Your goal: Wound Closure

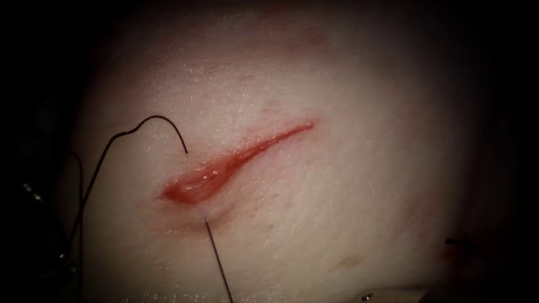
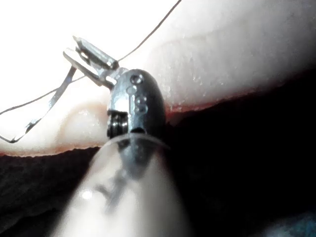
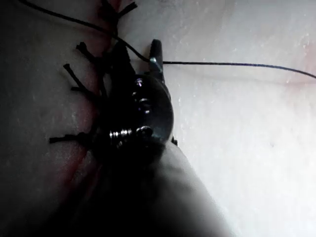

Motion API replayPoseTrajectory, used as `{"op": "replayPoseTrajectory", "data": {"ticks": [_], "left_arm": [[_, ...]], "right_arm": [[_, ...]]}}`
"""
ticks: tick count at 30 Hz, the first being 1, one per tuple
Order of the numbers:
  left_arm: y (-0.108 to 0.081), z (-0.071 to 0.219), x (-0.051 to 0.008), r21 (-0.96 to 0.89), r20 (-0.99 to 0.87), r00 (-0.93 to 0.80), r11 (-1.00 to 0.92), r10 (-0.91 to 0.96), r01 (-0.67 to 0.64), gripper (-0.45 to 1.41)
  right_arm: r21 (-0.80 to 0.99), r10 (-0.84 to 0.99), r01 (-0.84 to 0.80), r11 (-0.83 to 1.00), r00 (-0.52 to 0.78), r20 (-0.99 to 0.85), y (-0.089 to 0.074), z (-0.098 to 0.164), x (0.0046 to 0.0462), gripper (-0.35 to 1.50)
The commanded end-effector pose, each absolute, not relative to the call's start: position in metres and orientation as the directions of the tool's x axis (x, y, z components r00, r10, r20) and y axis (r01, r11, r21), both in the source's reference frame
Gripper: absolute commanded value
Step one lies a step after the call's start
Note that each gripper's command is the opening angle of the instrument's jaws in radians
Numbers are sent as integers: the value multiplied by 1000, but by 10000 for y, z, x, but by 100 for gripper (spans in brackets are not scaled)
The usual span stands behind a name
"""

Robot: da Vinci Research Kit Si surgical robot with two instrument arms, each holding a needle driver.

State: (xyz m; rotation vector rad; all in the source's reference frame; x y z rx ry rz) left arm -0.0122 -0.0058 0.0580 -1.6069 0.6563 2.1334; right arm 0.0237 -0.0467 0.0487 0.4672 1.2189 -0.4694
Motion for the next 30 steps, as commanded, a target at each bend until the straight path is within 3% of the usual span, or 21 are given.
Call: {"op": "replayPoseTrajectory", "data": {"ticks": [1, 5, 12, 17, 19, 24, 30], "left_arm": [[-66, 586, -130, 129, -964, -266, -816, 32, -563, -45], [-65, 585, -131, 128, -964, -266, -817, 32, -563, -45], [-65, 585, -131, 128, -964, -265, -817, 32, -563, -45], [-66, 586, -131, 129, -963, -266, -816, 31, -563, -45], [-67, 586, -130, 129, -964, -266, -816, 30, -563, -45], [-68, 585, -126, 128, -964, -264, -818, 29, -560, -45], [-67, 586, -126, 128, -964, -264, -818, 30, -560, -45]], "right_arm": [[94, -72, 538, 838, 280, -957, -459, 485, 239, 114], [102, -14, 435, 894, 256, -967, -421, 471, 234, 128], [19, -24, 295, 955, 142, -990, -362, 451, 229, 116], [-33, -50, 174, 984, 96, -994, -335, 459, 237, 120], [-33, -50, 161, 986, 105, -993, -332, 466, 243, 133], [-6, -33, 197, 980, 138, -990, -337, 472, 244, 146], [45, 14, 231, 972, 133, -991, -332, 462, 206, 148]]}}
